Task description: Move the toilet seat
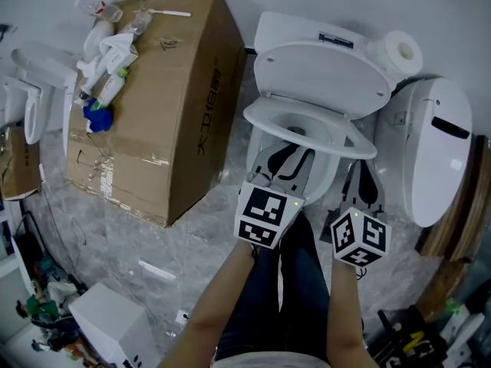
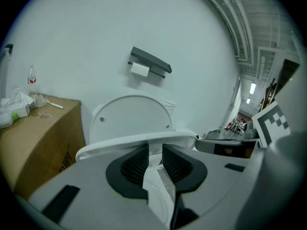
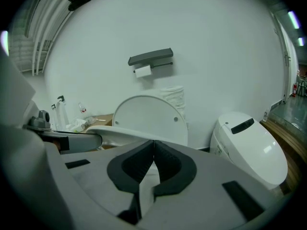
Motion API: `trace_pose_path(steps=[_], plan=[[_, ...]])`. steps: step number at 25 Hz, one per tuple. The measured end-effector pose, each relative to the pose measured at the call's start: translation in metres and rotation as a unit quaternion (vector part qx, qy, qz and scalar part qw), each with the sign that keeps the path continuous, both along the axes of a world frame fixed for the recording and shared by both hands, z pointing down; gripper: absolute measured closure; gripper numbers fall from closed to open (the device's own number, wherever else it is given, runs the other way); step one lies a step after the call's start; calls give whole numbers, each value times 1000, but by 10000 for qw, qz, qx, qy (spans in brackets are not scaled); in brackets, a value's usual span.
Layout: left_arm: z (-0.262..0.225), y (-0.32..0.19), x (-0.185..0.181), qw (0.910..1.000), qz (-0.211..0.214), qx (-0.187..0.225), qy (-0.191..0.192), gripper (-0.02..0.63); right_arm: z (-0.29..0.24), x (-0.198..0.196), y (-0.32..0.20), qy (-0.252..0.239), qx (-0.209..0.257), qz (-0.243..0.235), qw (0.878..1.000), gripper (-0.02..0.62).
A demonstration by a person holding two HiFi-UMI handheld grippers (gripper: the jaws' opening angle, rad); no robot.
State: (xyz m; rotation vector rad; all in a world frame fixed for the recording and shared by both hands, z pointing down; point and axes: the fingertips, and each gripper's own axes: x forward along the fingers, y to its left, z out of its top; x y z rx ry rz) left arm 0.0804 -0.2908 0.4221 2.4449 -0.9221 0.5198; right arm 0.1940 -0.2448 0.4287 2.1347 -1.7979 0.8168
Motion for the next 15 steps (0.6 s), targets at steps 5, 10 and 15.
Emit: trace_pose_path(steps=[5,10,15], plan=[[-6,-19,6,9999,-12,85,51,508,-6,7,-18,45,107,-2,9999,578],[-8,-39,10,9998,-61,167,56,508,-11,14,-37,46,191,40,9998,578],[-13,-60,19,9996,-56,287,-2,508,-15,23,-58,76,244,60,9997,578]])
